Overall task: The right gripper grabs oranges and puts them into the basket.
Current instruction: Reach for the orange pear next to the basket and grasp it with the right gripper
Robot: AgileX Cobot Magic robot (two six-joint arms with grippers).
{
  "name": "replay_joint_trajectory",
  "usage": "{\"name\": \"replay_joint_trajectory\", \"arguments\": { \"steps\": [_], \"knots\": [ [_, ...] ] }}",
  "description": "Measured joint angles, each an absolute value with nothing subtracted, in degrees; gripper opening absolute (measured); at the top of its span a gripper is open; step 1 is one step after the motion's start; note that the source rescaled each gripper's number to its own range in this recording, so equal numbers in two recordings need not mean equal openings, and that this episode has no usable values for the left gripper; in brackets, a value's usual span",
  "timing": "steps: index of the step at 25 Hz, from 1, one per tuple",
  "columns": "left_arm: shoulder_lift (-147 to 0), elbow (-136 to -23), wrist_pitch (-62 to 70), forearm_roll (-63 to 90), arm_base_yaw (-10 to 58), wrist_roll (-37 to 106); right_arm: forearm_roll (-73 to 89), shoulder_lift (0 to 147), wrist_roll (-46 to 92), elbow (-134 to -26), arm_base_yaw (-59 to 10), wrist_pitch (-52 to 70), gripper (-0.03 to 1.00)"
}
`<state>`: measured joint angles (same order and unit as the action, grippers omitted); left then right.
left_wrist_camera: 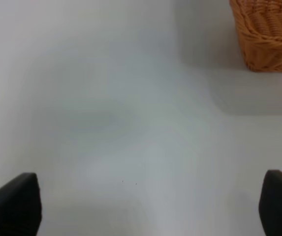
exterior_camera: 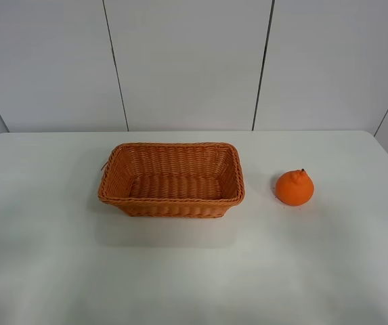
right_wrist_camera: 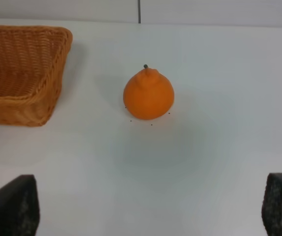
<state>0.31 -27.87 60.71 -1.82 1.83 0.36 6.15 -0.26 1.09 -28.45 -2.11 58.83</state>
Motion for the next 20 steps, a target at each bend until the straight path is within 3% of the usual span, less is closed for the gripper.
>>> {"name": "replay_joint_trajectory", "arguments": {
  "steps": [11, 20],
  "knots": [
    [0.31, -27.87, 60.71, -1.82, 1.83, 0.36, 6.21, 2.32, 0.8, -30.03, -2.11, 58.96, 1.0],
    [0.31, -27.87, 60.71, -1.82, 1.83, 0.36, 5.08, 36.1, 0.68, -46.16, -2.11, 59.32, 1.0]
  ]
}}
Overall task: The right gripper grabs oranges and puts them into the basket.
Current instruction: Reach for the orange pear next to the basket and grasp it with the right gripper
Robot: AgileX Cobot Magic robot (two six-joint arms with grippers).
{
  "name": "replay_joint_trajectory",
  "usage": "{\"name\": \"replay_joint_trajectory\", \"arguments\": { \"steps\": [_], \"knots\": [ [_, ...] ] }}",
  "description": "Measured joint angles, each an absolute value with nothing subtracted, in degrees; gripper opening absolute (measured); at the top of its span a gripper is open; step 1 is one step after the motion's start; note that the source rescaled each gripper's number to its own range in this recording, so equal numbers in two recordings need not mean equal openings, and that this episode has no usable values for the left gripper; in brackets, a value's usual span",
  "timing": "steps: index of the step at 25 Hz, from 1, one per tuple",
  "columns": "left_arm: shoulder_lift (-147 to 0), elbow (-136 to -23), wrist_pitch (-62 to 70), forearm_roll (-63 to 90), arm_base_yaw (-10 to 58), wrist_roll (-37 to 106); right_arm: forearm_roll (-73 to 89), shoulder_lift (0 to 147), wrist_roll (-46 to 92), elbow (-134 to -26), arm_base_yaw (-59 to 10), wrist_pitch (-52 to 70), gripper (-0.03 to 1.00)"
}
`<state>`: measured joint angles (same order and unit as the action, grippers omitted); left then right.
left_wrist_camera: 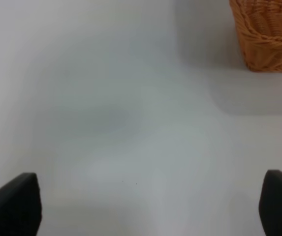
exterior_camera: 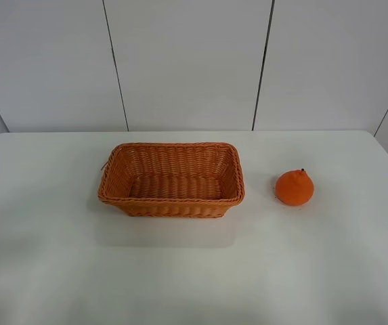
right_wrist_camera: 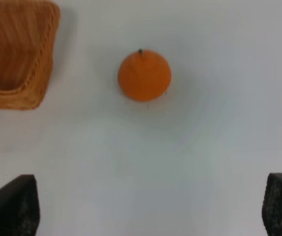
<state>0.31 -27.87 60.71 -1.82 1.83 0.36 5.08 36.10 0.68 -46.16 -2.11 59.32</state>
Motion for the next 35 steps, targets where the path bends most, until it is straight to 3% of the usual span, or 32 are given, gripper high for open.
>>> {"name": "replay_joint_trajectory", "arguments": {
  "steps": [17, 22, 35],
  "knots": [
    [0.31, -27.87, 60.71, -1.82, 1.83, 0.36, 4.88, 101.0, 1.49, -82.14, -2.41, 63.81, 1.0],
    [0.31, -27.87, 60.71, -1.82, 1.83, 0.36, 4.89, 108.74, 2.49, -88.1, -5.42, 63.96, 1.0],
    [0.31, -27.87, 60.71, -1.82, 1.83, 0.36, 2.06, 119.59, 1.15, -88.47, -5.9, 57.14, 1.0]
  ]
}}
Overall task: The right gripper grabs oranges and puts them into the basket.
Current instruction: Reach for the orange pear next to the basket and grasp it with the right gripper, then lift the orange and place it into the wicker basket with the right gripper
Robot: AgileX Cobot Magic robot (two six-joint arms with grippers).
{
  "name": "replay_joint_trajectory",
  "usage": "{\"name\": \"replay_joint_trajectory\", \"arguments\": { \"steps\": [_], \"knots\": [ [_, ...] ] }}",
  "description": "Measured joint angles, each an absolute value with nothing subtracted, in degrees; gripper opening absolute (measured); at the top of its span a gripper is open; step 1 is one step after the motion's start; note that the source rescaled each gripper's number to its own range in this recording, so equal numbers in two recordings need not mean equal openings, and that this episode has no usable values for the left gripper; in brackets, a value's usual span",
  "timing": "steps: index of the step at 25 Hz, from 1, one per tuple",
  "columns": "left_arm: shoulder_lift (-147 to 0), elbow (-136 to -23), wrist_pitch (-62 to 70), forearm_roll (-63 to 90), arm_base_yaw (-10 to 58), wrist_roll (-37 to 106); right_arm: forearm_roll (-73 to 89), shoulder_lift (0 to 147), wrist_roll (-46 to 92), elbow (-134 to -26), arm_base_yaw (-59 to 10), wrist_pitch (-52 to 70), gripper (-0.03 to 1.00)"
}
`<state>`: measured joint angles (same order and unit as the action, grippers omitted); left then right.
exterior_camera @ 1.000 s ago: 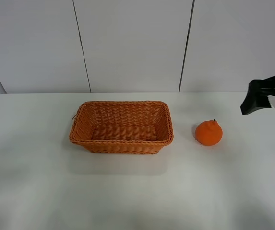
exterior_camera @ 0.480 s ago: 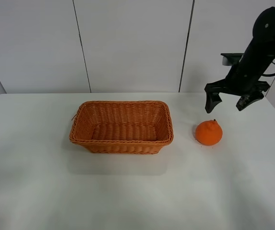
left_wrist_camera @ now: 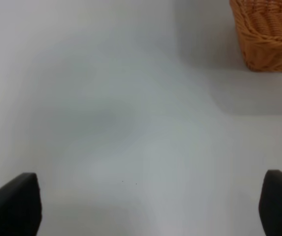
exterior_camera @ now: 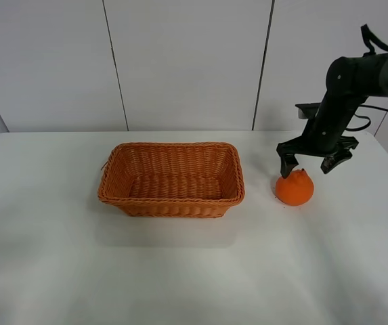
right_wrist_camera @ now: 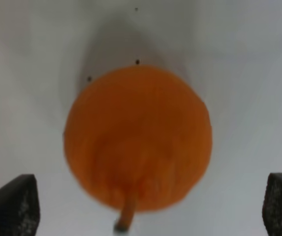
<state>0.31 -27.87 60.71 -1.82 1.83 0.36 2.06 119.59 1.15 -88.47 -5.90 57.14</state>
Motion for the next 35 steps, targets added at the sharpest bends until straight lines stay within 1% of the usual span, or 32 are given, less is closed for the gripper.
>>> {"name": "replay_joint_trajectory", "arguments": {
  "steps": [5, 11, 12, 13, 14, 15, 16, 17, 19, 20, 26, 35],
  "knots": [
    [0.31, -27.87, 60.71, -1.82, 1.83, 0.36, 3.99, 124.26, 2.51, -88.47, -5.9, 55.65, 1.0],
    [0.31, -27.87, 60.71, -1.82, 1.83, 0.36, 4.27, 126.55, 2.65, -88.47, -5.9, 53.84, 1.0],
    [0.31, -27.87, 60.71, -1.82, 1.83, 0.36, 4.27, 126.55, 2.65, -88.47, -5.9, 53.39, 1.0],
    [0.31, -27.87, 60.71, -1.82, 1.83, 0.36, 4.27, 126.55, 2.65, -88.47, -5.9, 53.1, 0.96],
    [0.31, -27.87, 60.71, -1.82, 1.83, 0.36, 4.27, 126.55, 2.65, -88.47, -5.9, 52.98, 0.89],
    [0.31, -27.87, 60.71, -1.82, 1.83, 0.36, 4.27, 126.55, 2.65, -88.47, -5.9, 52.91, 0.75],
    [0.31, -27.87, 60.71, -1.82, 1.83, 0.36, 4.14, 126.55, 2.65, -88.47, -5.9, 52.91, 0.57],
    [0.31, -27.87, 60.71, -1.82, 1.83, 0.36, 4.08, 126.55, 2.65, -88.47, -5.9, 52.91, 0.37],
    [0.31, -27.87, 60.71, -1.82, 1.83, 0.36, 4.04, 126.32, 2.65, -88.69, -5.9, 53.04, 0.04],
    [0.31, -27.87, 60.71, -1.82, 1.83, 0.36, 4.04, 126.27, 2.65, -88.99, -5.9, 53.24, 0.0],
    [0.31, -27.87, 60.71, -1.82, 1.83, 0.36, 3.62, 123.02, 2.67, -92.49, -5.9, 56.73, 0.0],
    [0.31, -27.87, 60.71, -1.82, 1.83, 0.36, 3.57, 115.13, 2.82, -107.1, -5.9, 68.23, 0.0]
  ]
}}
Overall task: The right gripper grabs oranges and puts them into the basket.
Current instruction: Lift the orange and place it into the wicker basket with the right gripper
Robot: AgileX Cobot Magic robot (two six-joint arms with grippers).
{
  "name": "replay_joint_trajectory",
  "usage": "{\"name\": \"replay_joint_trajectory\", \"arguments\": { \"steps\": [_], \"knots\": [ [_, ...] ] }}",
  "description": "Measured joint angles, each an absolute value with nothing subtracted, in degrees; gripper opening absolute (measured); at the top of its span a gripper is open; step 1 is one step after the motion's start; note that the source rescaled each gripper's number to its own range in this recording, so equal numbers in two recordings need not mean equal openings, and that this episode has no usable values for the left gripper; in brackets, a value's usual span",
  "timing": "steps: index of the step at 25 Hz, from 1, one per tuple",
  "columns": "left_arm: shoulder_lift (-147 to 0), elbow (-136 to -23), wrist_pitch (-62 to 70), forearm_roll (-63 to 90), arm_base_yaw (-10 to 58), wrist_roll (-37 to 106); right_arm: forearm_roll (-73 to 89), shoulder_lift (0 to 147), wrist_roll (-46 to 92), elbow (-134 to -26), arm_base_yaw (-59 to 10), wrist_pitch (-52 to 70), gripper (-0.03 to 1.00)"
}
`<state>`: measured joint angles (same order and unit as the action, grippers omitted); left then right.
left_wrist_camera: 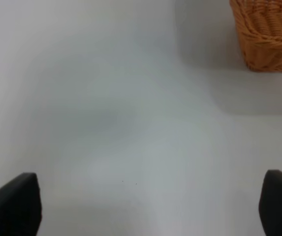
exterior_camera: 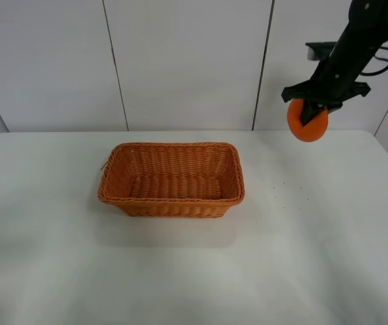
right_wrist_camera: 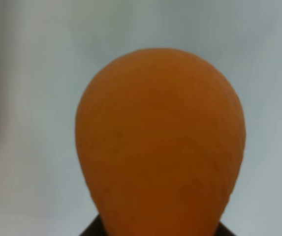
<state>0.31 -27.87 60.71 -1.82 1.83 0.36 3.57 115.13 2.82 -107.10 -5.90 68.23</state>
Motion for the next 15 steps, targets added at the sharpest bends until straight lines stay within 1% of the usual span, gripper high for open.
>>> {"name": "replay_joint_trajectory", "arguments": {
  "steps": [4, 7, 15],
  "knots": [
    [0.31, -27.87, 60.71, -1.82, 1.83, 0.36, 3.32, 114.99, 2.82, -111.11, -6.76, 69.72, 0.0],
    [0.31, -27.87, 60.71, -1.82, 1.83, 0.36, 3.19, 114.99, 2.82, -111.57, -9.68, 69.8, 0.0],
    [0.31, -27.87, 60.71, -1.82, 1.83, 0.36, 3.44, 115.22, 2.82, -111.57, -24.81, 69.29, 0.0]
  ]
}}
